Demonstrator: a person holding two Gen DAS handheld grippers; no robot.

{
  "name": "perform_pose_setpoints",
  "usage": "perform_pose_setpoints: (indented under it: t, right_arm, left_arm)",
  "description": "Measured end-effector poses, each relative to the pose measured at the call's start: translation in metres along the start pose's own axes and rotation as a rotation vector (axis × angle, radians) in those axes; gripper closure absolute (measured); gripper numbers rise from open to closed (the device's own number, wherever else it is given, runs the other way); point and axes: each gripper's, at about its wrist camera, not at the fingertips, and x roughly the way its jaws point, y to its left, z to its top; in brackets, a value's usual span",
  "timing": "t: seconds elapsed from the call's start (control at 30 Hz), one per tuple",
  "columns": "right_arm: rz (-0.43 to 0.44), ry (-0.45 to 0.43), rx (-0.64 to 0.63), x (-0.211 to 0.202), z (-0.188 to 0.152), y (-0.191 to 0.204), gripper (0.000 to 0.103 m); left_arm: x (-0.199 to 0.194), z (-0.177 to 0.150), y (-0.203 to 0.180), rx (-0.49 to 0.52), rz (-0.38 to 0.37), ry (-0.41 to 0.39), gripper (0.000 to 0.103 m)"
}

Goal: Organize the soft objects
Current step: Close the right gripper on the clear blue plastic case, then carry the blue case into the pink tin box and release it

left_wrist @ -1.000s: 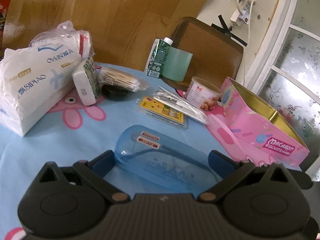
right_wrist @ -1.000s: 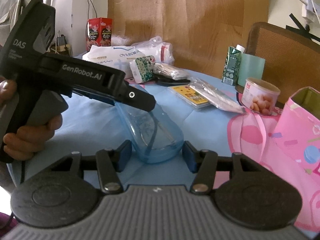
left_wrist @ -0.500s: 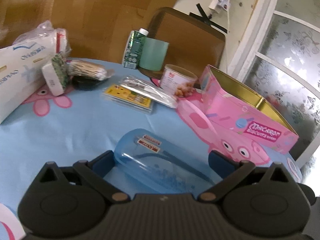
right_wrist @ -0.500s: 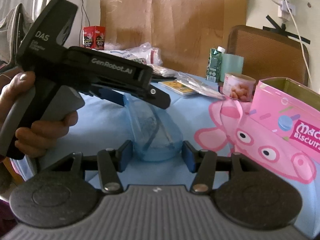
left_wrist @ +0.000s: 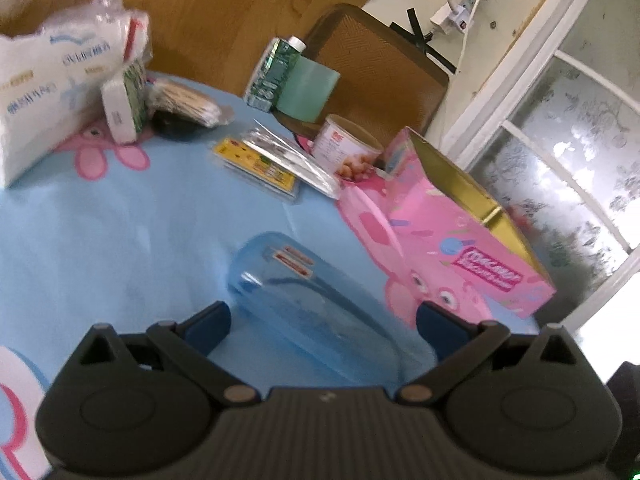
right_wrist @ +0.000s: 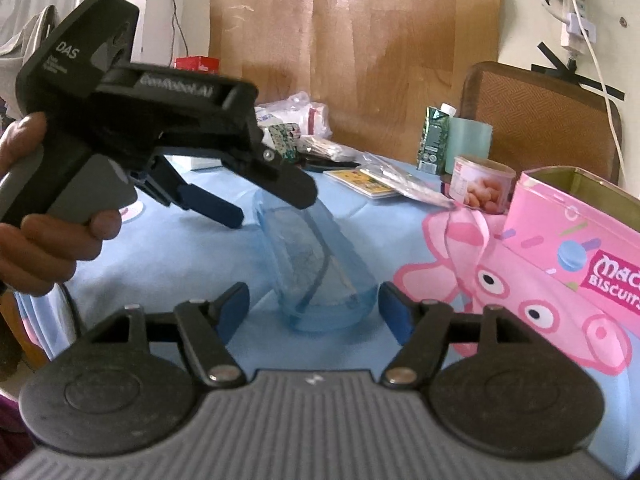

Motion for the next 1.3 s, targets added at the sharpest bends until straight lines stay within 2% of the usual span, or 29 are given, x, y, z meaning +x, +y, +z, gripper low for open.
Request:
perform_pose_setpoints:
  t: [0.17,0.27,0.33,0.47,0.57,0.7,0.97,1.3]
  right_arm:
    - [-0.005,0.029,0.010,0.010,0.006,0.001,0.029]
    - [0.018,0.048,0.069,0.016,0.007,-0.005,0.029]
    - [0.022,0.045,0.070,0.017,0.008,-0.005,0.046]
    - [0.013,0.029,0.025,0.014,0.007,0.004,0.047]
    - [-0.005,0.015,0.017,0.011,0.005,0.005,0.047]
    - [-0.022,-0.021,0.016,0.002,0.003,0.004,0.047]
    - [-0.062,-0.091,-0.004,-0.012,0.004,-0.001,0.047]
    - [-0.200,-0.224,-0.005,-0.038,0.013,-0.033,0.047]
  left_arm:
    - [0.008,-0.004,-0.009,0.007,-0.015,0.022,0.000]
    - [0.011,-0.007,-0.015,0.020,-0.009,0.019,0.001]
    - [0.013,-0.008,-0.017,0.027,-0.003,0.013,0.001]
    - [0.016,-0.009,-0.022,0.041,0.041,-0.004,0.007]
    - [0.015,-0.007,-0.020,0.013,0.031,-0.005,0.013]
    - [0.017,-0.004,-0.018,-0.026,0.003,0.002,0.014]
    - [0.018,0.002,-0.039,0.010,-0.006,-0.015,0.014]
    - [0.043,0.035,-0.104,0.164,-0.036,-0.034,0.014]
